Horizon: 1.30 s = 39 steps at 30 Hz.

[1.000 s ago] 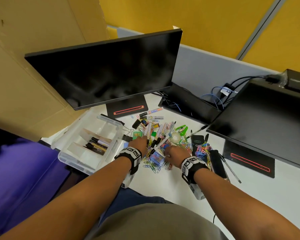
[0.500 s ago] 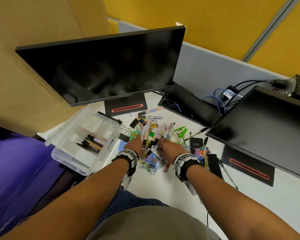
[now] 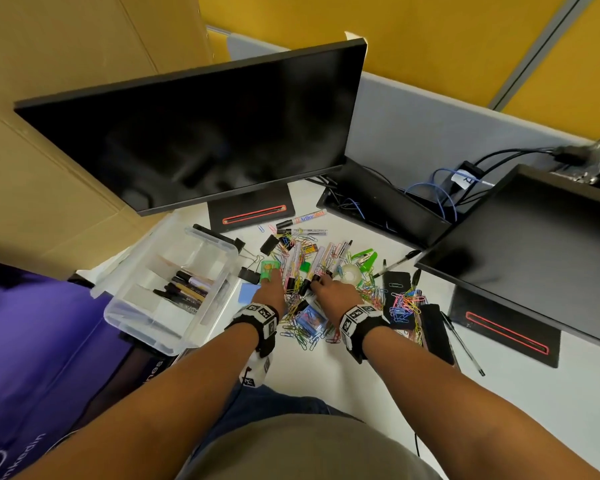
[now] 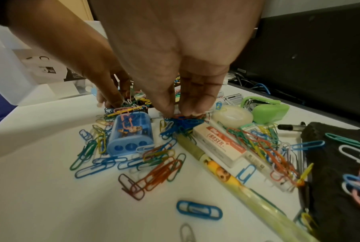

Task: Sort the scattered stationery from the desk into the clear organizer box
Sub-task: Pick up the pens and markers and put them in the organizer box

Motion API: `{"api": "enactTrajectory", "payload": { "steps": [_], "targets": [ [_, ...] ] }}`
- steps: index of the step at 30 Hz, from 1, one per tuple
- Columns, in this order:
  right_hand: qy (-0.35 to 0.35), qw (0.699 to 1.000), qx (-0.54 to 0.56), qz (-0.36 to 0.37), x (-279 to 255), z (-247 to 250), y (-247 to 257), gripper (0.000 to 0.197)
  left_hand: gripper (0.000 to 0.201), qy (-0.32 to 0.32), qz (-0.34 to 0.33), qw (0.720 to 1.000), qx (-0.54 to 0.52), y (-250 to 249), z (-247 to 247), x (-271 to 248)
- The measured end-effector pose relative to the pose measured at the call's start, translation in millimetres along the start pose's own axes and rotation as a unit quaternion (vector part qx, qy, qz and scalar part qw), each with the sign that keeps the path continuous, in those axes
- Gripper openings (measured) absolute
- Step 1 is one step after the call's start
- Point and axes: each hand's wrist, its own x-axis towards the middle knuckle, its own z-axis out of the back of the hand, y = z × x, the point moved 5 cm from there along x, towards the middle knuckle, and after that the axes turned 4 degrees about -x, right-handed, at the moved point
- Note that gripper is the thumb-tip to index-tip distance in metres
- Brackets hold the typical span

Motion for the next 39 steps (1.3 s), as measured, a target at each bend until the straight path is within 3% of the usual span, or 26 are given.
{"api": "enactTrajectory", "payload": {
  "steps": [5,9,13,23,32,39],
  "targets": [
    [-0.001,1.000,-0.004,-0.031,-3.5,-3.6,-8.9,0.056,0.082,-0.027,-0.004,1.000,-0.011,2.3,0.8,-2.6],
    [-0.007,0.999,-0.002,-0.048,-3.0,-7.6,-17.0,0.042,0.068,-0.043,-0.024,0.999,-0.017,-1.2,9.7,-6.9],
    [-0.025,0.998,0.006,-0.053,-5.7,-6.3,-25.3,0.044,0.047,-0.085,-0.062,0.994,-0.035,-9.8,24.5,-14.2],
    [-0.058,0.993,0.035,-0.096,-17.4,-10.4,-43.9,0.048,0.045,-0.209,-0.130,0.966,-0.073,-13.5,58.1,-23.6],
    [-0.067,0.990,0.040,-0.118,-24.0,-3.0,-43.2,0.033,0.032,-0.291,-0.167,0.935,-0.113,-25.6,95.3,-31.6],
    [-0.055,0.986,0.084,-0.133,-25.2,-1.5,-42.2,0.034,0.016,-0.270,-0.203,0.926,-0.170,-40.8,104.9,-33.6]
  ]
}}
